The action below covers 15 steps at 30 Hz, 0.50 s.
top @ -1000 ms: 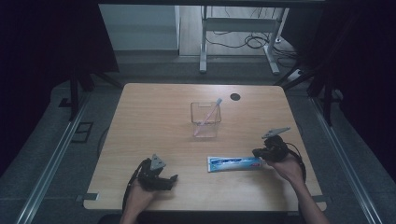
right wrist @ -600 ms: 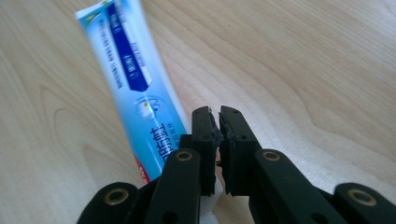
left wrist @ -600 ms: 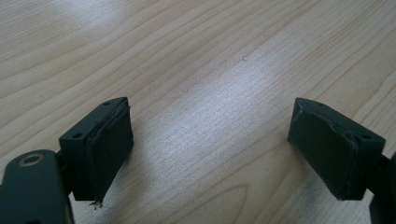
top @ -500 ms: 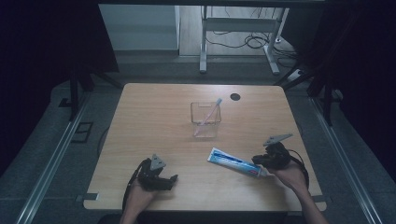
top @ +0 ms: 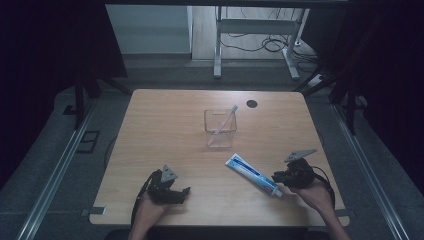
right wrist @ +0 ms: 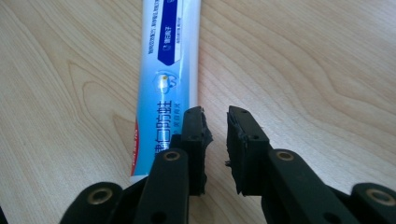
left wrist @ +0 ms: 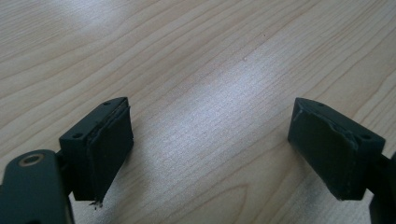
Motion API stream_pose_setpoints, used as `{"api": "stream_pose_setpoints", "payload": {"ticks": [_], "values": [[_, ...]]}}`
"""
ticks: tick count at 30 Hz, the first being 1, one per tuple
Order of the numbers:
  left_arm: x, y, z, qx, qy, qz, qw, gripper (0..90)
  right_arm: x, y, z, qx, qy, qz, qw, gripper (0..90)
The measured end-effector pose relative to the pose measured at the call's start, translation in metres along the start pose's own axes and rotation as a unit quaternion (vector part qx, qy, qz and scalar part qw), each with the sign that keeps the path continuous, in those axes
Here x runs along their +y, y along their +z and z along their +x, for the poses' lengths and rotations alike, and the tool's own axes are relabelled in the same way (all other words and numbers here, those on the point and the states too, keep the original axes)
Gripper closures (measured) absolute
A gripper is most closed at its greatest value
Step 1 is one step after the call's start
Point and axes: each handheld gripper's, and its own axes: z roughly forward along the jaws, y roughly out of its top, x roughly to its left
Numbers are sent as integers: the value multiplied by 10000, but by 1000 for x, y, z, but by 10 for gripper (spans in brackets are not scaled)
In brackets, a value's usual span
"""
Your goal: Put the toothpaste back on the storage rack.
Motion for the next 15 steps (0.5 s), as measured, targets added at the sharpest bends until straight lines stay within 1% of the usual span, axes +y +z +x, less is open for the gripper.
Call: {"api": "stream_pose_setpoints", "payload": {"ticks": [2, 7, 11, 15], "values": [[0, 0, 0, -1, -1, -1, 10000, 141, 2, -3, 1, -5, 14, 0, 10000, 721], [0, 0, 0, -2, 5, 4, 10000, 141, 8, -7, 5, -1, -9, 13, 10000, 633], [0, 0, 0, -3, 3, 3, 10000, 141, 13, -6, 10, -9, -16, 102, 9999, 559], [0, 0, 0, -3, 1, 1, 10000, 141, 19, -2, 13, -10, -82, 136, 9999, 490]]}}
